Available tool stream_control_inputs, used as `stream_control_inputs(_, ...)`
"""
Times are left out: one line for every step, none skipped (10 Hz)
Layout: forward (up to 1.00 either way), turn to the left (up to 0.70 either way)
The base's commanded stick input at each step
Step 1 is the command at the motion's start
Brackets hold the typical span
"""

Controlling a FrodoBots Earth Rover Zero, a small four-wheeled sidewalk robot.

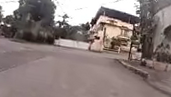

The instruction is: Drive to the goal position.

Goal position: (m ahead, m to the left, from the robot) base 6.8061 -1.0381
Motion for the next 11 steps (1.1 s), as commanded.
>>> stream_control_inputs(1.0,-0.27)
stream_control_inputs(1.0,-0.27)
stream_control_inputs(1.0,-0.27)
stream_control_inputs(1.0,0.0)
stream_control_inputs(1.0,0.0)
stream_control_inputs(1.0,0.0)
stream_control_inputs(1.0,0.0)
stream_control_inputs(1.0,0.0)
stream_control_inputs(1.0,-0.25)
stream_control_inputs(1.0,0.0)
stream_control_inputs(1.0,0.0)
